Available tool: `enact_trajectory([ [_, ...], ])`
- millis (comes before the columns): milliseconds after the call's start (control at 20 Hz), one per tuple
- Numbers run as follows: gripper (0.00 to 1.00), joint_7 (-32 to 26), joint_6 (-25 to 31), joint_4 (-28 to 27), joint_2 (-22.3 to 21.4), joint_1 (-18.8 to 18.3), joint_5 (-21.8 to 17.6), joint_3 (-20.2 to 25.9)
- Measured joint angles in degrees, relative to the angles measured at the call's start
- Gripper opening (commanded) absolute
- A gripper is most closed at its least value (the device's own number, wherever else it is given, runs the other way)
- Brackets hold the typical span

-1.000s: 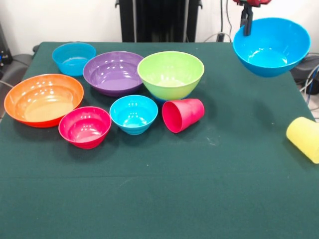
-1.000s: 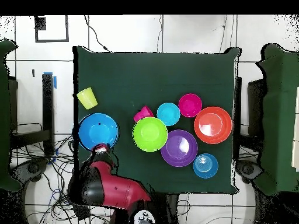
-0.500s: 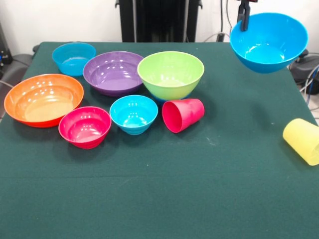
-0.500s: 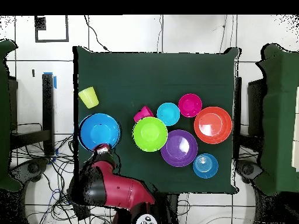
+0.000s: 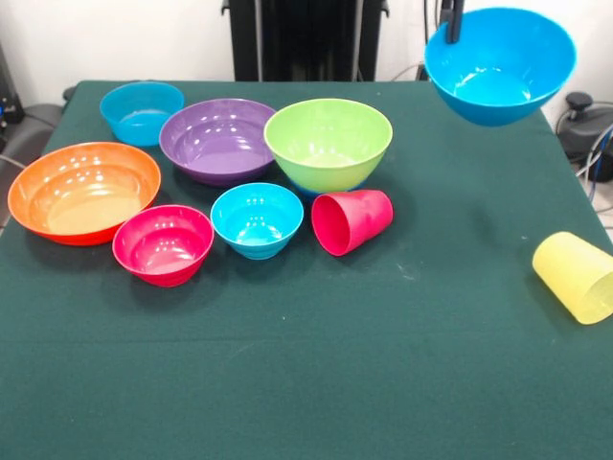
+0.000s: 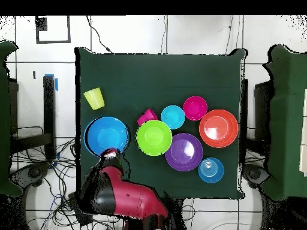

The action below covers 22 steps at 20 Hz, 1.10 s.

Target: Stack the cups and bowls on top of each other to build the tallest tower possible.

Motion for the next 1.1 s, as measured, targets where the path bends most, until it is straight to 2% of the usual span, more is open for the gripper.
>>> enact_trajectory([
  [450,0.00,0.00,4.19,-2.41,-2.07,0.24,-2.68,-2.98],
  [1100,0.00,0.00,4.55,-6.13,-1.81,1.11,-6.01,-4.68],
])
